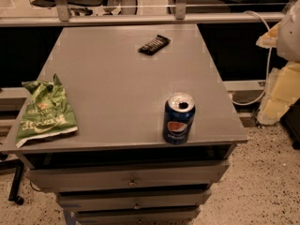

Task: Pick pepsi can

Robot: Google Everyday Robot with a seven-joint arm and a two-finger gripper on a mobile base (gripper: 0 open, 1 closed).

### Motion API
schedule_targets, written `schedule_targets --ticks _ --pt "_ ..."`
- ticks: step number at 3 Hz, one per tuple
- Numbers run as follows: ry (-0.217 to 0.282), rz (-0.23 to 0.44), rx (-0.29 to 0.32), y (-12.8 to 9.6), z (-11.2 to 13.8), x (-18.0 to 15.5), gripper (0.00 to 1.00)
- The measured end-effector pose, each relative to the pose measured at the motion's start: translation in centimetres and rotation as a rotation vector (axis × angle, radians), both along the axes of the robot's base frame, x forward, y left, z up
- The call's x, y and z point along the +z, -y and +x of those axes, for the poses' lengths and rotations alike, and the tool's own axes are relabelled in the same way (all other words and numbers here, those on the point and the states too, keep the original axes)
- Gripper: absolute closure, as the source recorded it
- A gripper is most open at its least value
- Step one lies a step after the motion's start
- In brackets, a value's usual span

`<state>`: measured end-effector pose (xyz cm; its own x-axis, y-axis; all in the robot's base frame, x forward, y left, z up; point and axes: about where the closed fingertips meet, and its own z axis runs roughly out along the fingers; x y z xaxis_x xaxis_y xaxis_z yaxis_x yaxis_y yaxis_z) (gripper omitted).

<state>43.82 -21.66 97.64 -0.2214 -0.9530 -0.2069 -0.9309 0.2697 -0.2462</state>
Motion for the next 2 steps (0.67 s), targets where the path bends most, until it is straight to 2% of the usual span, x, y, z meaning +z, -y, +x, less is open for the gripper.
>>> schedule_targets --ticks 1,2 --pt "0.0 0.0 0.0 0.0 0.0 0.0 0.0" --pt "-0.011 0.097 0.011 -1.7 -0.1 -1.0 0.0"
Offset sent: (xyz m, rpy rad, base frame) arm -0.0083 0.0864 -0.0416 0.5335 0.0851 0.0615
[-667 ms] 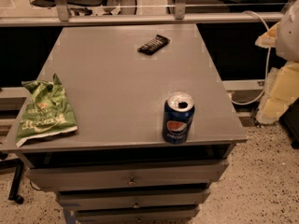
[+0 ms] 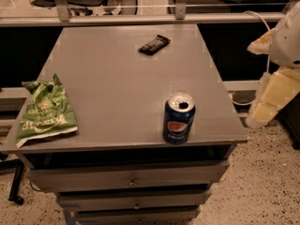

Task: Pick pepsi can

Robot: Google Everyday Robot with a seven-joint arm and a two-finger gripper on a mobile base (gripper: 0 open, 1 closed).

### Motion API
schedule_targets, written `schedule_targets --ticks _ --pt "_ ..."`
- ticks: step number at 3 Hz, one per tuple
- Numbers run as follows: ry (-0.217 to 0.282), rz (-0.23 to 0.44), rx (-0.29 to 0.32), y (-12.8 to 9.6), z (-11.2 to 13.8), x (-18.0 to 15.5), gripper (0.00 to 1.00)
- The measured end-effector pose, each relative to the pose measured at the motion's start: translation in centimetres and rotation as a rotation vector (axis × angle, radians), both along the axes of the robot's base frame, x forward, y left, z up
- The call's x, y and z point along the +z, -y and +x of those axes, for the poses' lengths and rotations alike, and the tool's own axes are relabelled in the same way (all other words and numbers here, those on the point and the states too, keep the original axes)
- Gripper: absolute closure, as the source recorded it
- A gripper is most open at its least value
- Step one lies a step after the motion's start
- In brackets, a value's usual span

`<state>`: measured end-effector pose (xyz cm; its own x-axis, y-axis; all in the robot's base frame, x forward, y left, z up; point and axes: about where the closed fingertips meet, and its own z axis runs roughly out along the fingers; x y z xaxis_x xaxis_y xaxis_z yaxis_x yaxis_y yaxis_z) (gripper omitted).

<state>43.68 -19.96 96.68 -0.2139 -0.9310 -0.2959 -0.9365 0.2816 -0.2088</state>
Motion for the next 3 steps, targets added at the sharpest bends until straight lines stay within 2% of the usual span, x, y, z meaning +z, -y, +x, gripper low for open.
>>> schedule_targets --ticks 1,2,3 --pt "-0.025 0.184 0.024 -3.8 -0.4 -3.1 0.0" --pt "-0.068 0.389 0.077 -8.7 -1.1 -5.9 0.0" --pt "-0.1 0.584 0.124 -13.3 -1.7 -6.5 0.0"
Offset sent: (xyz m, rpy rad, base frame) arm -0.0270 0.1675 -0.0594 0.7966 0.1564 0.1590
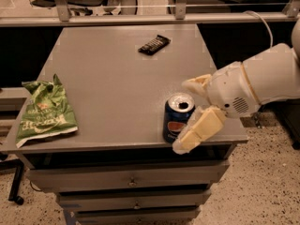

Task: Pick pepsi can

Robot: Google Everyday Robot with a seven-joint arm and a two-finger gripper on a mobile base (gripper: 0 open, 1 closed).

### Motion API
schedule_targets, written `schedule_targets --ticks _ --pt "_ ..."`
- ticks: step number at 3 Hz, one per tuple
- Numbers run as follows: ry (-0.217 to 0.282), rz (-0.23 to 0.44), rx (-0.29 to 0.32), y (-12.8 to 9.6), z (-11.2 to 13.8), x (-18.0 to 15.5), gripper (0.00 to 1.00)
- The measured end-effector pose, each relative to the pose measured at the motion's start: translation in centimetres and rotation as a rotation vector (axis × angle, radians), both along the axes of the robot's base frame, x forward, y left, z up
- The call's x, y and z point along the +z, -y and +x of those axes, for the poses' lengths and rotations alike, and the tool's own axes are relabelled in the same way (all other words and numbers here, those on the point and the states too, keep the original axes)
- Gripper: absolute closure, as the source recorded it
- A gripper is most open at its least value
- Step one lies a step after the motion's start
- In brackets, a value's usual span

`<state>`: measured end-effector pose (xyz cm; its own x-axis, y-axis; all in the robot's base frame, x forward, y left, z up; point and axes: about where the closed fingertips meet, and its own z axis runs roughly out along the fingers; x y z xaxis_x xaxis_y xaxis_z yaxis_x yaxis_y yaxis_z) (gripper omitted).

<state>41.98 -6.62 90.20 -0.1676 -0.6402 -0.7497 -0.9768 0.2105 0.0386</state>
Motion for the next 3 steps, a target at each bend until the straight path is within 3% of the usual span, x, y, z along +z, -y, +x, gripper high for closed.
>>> schedule_targets --ticks 1,2,3 --pt "-0.016 0.148 0.024 -3.1 0.1 0.5 0.17" --pt "-0.02 0.222 0.03 -4.2 0.0 0.5 0.4" --pt "-0.02 0.252 0.027 -4.2 0.0 0.2 0.64"
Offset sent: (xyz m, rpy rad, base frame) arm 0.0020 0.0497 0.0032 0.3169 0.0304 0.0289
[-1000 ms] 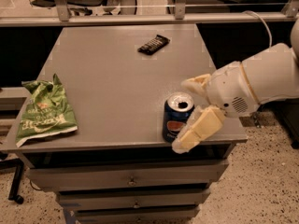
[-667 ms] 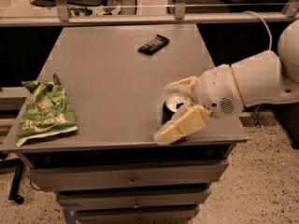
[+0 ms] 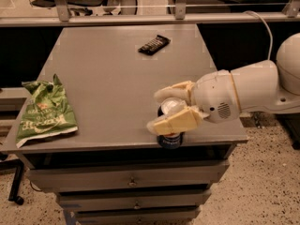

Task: Pick pepsi can

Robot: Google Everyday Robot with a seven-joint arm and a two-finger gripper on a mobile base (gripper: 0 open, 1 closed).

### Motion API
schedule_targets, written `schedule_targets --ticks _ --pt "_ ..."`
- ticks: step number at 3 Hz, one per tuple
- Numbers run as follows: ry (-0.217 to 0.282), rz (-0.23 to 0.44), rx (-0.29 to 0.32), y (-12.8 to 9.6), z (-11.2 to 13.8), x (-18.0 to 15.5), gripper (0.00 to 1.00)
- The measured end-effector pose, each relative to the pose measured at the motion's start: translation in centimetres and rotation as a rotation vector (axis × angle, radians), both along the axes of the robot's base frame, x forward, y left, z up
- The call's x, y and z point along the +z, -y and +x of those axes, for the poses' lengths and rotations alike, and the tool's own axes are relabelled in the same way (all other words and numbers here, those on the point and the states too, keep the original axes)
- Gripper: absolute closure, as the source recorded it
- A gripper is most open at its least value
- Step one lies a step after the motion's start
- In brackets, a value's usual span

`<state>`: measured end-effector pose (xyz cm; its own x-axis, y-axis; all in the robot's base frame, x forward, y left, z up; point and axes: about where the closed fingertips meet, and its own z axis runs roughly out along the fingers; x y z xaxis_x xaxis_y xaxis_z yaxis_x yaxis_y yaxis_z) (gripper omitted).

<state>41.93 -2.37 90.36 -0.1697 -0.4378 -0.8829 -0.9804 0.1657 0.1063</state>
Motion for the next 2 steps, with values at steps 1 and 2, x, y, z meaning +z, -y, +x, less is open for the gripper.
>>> schedule_targets --ticks 1,2 --pt "0.0 0.0 0.0 0.0 0.01 0.29 0.88" --pt "0.0 0.0 0.0 0.0 0.02 0.31 1.0"
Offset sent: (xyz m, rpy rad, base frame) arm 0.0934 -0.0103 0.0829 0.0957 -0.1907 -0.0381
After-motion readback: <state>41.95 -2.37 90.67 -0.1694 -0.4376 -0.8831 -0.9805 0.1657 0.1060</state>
